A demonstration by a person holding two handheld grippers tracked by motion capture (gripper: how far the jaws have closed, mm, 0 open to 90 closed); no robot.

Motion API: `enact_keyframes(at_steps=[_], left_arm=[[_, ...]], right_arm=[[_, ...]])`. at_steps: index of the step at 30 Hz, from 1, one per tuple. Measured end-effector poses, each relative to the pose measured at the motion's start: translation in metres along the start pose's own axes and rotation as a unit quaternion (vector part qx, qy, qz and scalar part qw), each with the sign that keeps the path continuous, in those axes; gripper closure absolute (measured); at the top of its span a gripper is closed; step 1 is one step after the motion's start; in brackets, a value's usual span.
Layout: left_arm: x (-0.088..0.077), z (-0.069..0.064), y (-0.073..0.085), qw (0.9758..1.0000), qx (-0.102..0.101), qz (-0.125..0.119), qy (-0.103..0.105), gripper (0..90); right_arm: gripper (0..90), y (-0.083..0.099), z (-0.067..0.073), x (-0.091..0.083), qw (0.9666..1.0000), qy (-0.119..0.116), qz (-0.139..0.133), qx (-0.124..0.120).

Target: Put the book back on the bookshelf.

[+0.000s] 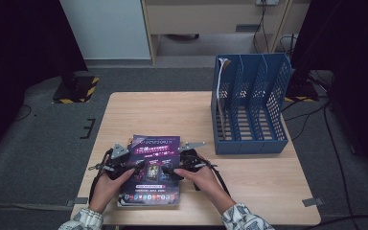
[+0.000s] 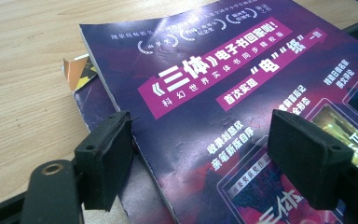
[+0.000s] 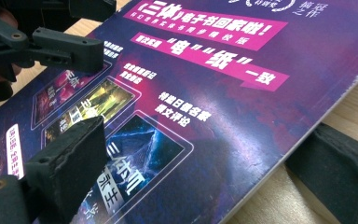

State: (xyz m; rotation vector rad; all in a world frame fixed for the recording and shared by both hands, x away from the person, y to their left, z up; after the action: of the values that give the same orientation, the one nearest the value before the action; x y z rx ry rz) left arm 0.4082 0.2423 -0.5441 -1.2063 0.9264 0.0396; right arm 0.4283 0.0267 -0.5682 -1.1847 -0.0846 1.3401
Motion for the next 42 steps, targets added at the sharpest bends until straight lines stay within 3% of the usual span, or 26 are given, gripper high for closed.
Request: enact_keyframes(at_steps=[9, 13, 15, 20, 25, 33, 36, 42], left_arm=[[-0.001, -0.001, 0.001, 1.0, -0.002, -0.007, -0.004, 22.4], [-0.001, -0.001, 0.001, 1.0, 0.002, -0.005, -0.005, 22.5], [-0.001, -0.001, 0.002, 0.9999, -0.002, -0.008, -0.007, 22.7], [-0.003, -0.001, 0.004, 0.9999, -0.007, -0.008, -0.009, 22.9], [-0.004, 0.0, 0.005, 0.9998, -0.011, -0.012, -0.007, 22.8], [-0.004, 0.001, 0.006, 0.9998, -0.013, -0.014, -0.005, 22.9], [-0.004, 0.001, 0.006, 0.9998, -0.011, -0.016, -0.005, 22.9], [-0.004, 0.001, 0.007, 0.9998, -0.011, -0.019, -0.004, 23.0]], right_arm=[[4.9, -0.003, 0.0, 0.004, 0.9998, 0.012, -0.01, 0.009], [11.8, -0.007, -0.002, 0.0, 0.9997, 0.012, 0.006, 0.021], [14.1, -0.01, -0.002, -0.003, 0.9997, 0.001, 0.003, 0.026], [18.7, -0.023, 0.009, -0.01, 0.9998, -0.009, -0.019, 0.003], [20.4, -0.034, 0.025, -0.017, 0.9993, -0.014, -0.025, -0.026], [18.6, -0.039, 0.033, -0.004, 0.9987, -0.027, 0.002, -0.042], [18.6, -0.041, 0.034, 0.003, 0.9986, -0.032, 0.02, -0.038], [15.2, -0.046, 0.036, 0.011, 0.9987, -0.035, 0.03, -0.022]])
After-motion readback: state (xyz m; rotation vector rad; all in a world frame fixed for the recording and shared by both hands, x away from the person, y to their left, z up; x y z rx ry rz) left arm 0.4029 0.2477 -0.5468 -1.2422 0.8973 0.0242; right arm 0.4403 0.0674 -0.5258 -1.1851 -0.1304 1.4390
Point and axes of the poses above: each handheld gripper's, and its own axes: x roughly forward along the jaws, y roughly out of its underside, z roughly to its left, the point moved 5 cm from there along x, roughly forward along the jaws, and after that the axes turned 7 degrees about x, right-handed, at the moved point
